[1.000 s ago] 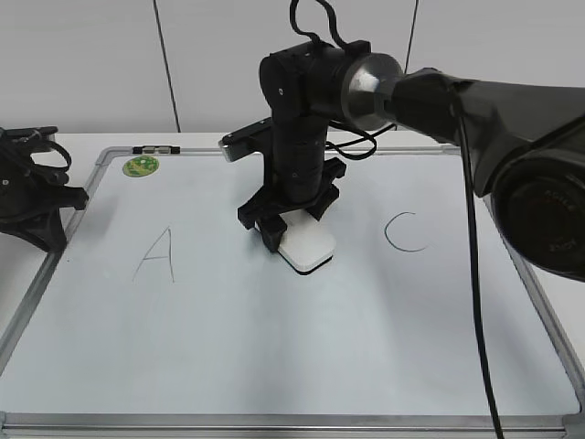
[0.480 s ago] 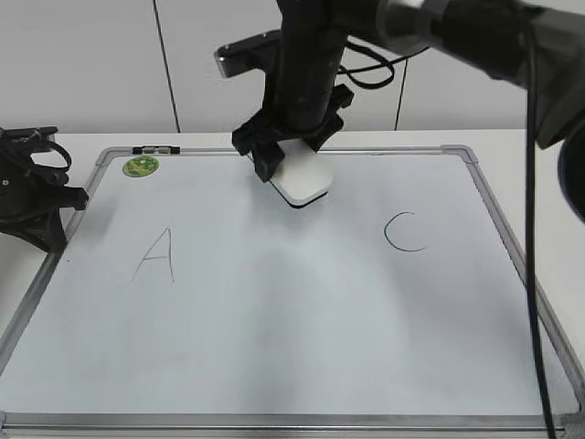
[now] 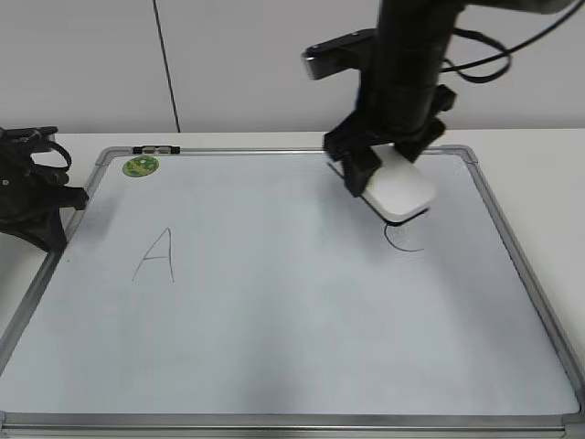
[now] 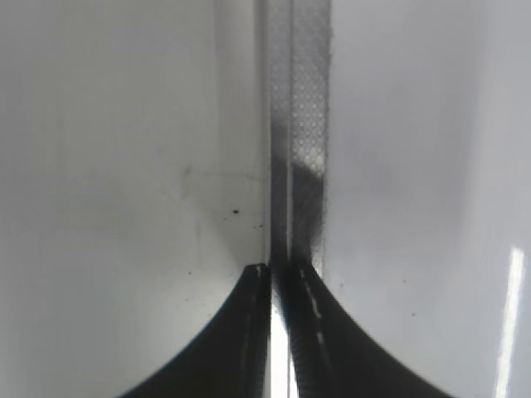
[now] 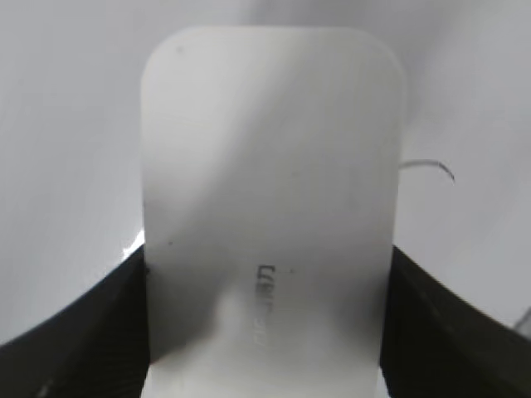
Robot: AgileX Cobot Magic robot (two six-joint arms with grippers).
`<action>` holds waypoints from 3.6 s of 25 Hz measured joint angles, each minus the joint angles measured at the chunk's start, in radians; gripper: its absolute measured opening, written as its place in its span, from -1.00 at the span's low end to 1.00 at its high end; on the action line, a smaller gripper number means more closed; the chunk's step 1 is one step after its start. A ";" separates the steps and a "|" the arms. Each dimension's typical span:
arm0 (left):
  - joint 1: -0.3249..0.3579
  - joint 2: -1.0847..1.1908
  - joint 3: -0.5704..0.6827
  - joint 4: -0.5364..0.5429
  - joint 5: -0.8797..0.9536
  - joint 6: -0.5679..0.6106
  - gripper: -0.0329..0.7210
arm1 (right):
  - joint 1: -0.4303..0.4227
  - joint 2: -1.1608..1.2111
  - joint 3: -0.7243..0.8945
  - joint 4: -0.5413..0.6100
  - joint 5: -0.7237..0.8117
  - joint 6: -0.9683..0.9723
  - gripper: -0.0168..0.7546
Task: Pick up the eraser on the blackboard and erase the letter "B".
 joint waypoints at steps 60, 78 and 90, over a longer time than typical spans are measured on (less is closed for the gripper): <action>-0.006 -0.085 -0.125 -0.008 0.281 0.001 0.32 | -0.426 -0.333 0.304 0.150 -0.022 -0.041 0.65; -0.016 -1.015 0.143 0.003 0.459 0.002 0.34 | -0.426 -1.056 0.782 0.154 0.007 -0.046 0.62; -0.077 -1.594 0.543 0.051 0.475 -0.071 0.34 | -0.416 -1.517 1.099 0.100 0.017 0.009 0.61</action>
